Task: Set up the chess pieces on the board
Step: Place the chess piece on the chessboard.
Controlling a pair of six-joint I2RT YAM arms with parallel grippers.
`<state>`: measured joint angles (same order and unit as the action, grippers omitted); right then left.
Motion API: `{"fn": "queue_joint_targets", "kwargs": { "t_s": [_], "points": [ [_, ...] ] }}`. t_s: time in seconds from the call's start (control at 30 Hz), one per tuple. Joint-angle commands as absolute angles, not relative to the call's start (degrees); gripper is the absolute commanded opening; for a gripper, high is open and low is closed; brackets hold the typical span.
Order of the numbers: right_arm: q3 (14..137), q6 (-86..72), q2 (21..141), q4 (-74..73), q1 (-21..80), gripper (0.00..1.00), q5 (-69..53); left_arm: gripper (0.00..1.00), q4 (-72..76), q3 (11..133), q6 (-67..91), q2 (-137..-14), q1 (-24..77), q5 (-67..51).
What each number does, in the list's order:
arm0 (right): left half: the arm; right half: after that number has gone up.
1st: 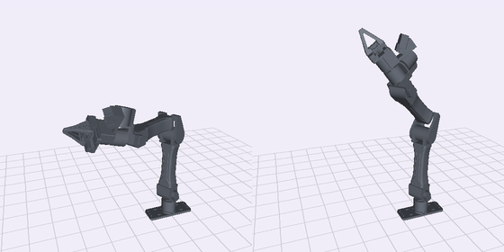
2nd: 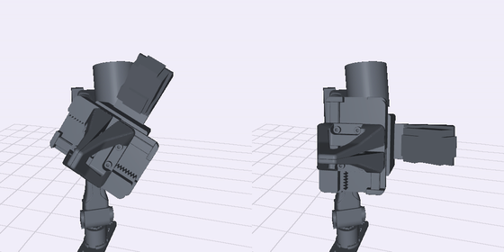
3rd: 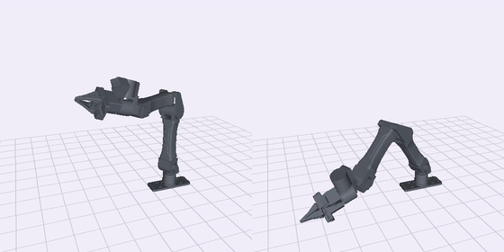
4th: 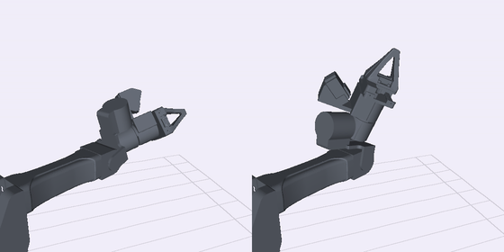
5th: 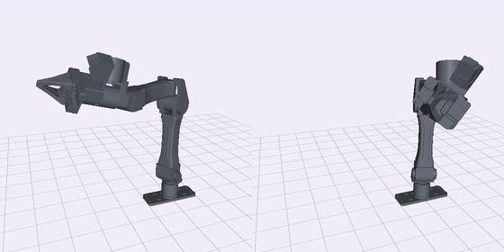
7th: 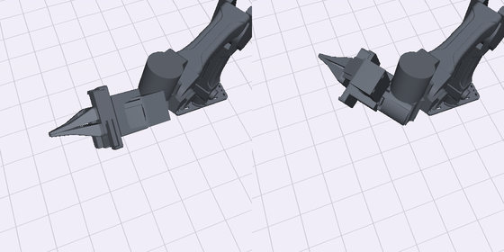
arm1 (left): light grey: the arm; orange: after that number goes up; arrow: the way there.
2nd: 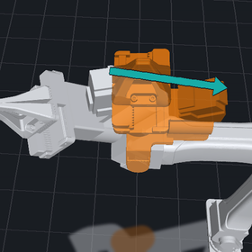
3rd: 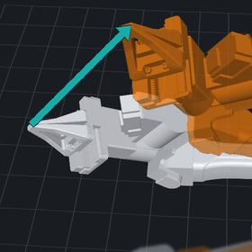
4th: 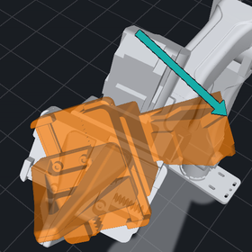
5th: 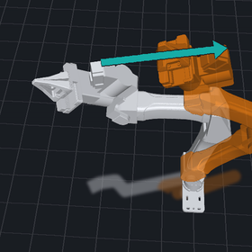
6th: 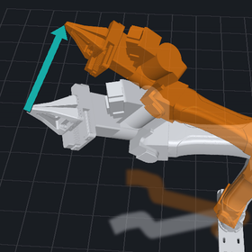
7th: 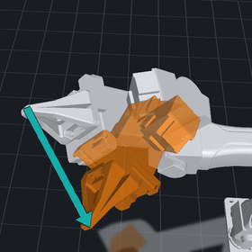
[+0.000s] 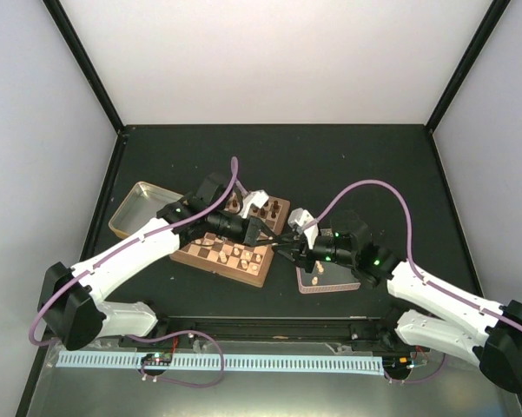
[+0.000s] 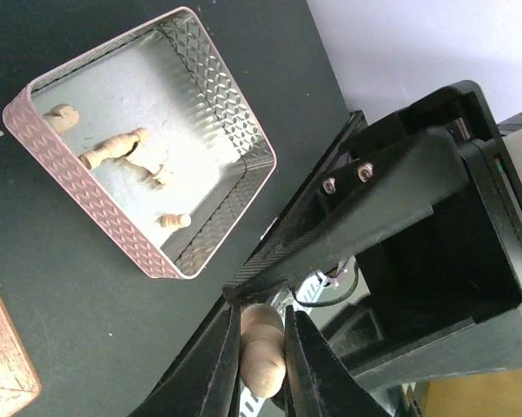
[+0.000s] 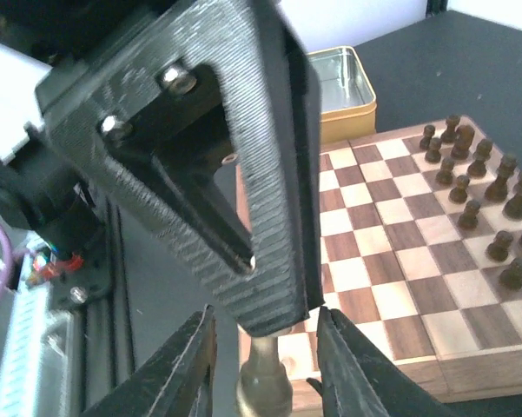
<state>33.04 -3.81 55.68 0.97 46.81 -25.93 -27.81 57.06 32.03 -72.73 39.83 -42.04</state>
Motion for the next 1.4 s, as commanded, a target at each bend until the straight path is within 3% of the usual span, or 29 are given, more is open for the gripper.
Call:
{"fn": "queue_joint_targets", "kwargs": {
  "t_s": [0.0, 0.13, 0.2, 0.37, 0.53, 0.83, 1.37],
  "points": [
    [34.74, -7.5, 55.47, -0.16, 47.13, 0.46, -23.39, 0.02, -29.25, 58.62, 30.59, -70.24, 40.0, -40.0],
    [32.78, -10.97, 52.15, -1.72, 47.13, 0.62, -21.59, 0.01, -33.33, 58.69, 29.12, -67.37, 39.47, -30.43],
    [31.2, -13.63, 49.11, -2.08, 47.11, 0.67, -19.21, 0.02, -37.55, 59.0, 28.48, -65.64, 39.32, -18.74],
    [28.92, -22.57, 45.29, -4.69, 47.17, 0.69, -8.89, 0.02, -46.41, 56.95, 29.16, -61.4, 39.05, 6.28],
    [29.8, -28.28, 47.52, -7.6, 47.15, 0.69, -5.12, 0.02, -48.09, 50.8, 32.34, -57.47, 38.42, 18.64],
    [33.0, -30.89, 53.87, -10.74, 47.18, 0.68, -1.8, 0.01, -43.97, 43.35, 34.55, -55.59, 36.36, 19.3],
    [33.05, -32.59, 53.45, -11.55, 47.16, 0.68, 0.66, 0.02, -37.13, 37.63, 34.88, -62.39, 35.37, 14.73]
  ]
}}
